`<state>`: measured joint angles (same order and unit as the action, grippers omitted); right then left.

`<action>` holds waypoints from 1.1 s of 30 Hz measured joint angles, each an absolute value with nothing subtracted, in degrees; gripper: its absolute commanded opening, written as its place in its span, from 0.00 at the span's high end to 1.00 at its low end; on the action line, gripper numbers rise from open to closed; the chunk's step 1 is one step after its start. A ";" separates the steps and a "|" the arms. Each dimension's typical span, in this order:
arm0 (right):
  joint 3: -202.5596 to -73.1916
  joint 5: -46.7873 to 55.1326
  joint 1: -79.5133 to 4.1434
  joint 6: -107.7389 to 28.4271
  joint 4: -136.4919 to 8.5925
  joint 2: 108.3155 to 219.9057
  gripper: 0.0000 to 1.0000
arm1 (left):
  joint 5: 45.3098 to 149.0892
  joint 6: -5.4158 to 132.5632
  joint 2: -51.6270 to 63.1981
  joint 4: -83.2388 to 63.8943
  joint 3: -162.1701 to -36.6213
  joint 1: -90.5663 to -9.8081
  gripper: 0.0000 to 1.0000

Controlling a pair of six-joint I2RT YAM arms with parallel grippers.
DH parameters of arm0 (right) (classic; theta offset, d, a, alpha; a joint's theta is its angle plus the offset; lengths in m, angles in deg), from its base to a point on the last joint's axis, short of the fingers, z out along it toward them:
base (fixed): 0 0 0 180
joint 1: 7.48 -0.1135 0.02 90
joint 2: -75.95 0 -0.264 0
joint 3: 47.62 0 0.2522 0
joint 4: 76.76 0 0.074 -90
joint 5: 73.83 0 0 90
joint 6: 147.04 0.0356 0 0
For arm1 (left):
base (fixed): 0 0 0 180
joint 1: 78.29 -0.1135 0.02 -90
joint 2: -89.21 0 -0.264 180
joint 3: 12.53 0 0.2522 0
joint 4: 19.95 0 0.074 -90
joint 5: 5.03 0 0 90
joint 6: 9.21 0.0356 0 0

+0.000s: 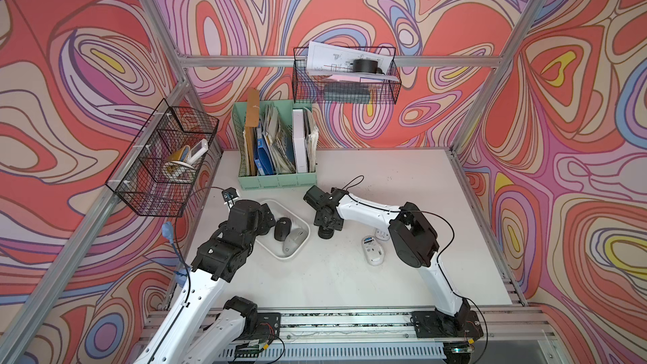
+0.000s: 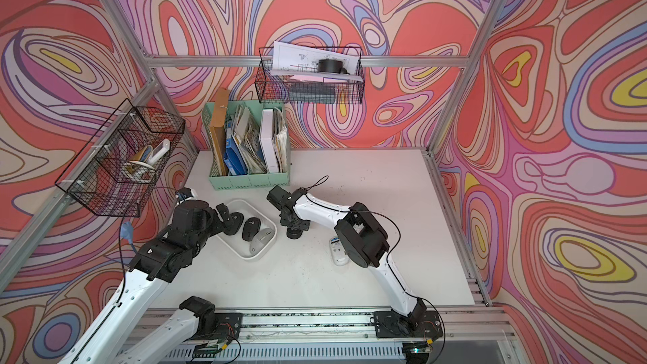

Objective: Put the mouse in the storage box
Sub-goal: Pick up the mouse from the center of the board, then place the mouse in the storage box.

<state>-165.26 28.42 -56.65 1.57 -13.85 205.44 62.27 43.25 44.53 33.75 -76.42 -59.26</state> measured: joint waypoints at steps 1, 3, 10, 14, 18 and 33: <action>-165.24 28.73 -56.72 1.39 -13.79 205.18 0.52 | 62.27 43.25 44.68 33.71 -76.42 -59.26 0.01; -165.22 29.78 -56.89 0.83 -13.72 204.28 0.53 | 62.23 43.25 45.18 33.64 -76.42 -59.30 0.01; -165.22 32.88 -58.51 -1.38 -13.72 199.23 0.54 | 61.59 43.25 46.50 33.64 -76.42 -59.52 0.01; -166.05 34.30 -59.73 -3.41 -13.63 197.33 0.54 | 61.09 43.25 46.95 33.64 -76.42 -59.52 0.01; -168.87 34.54 -61.31 -5.80 -13.37 197.28 0.54 | 60.26 43.23 47.98 33.67 -76.42 -59.52 0.01; -183.95 27.66 -68.43 -13.58 -13.48 205.72 0.55 | 56.72 42.62 52.42 33.91 -76.42 -59.52 0.01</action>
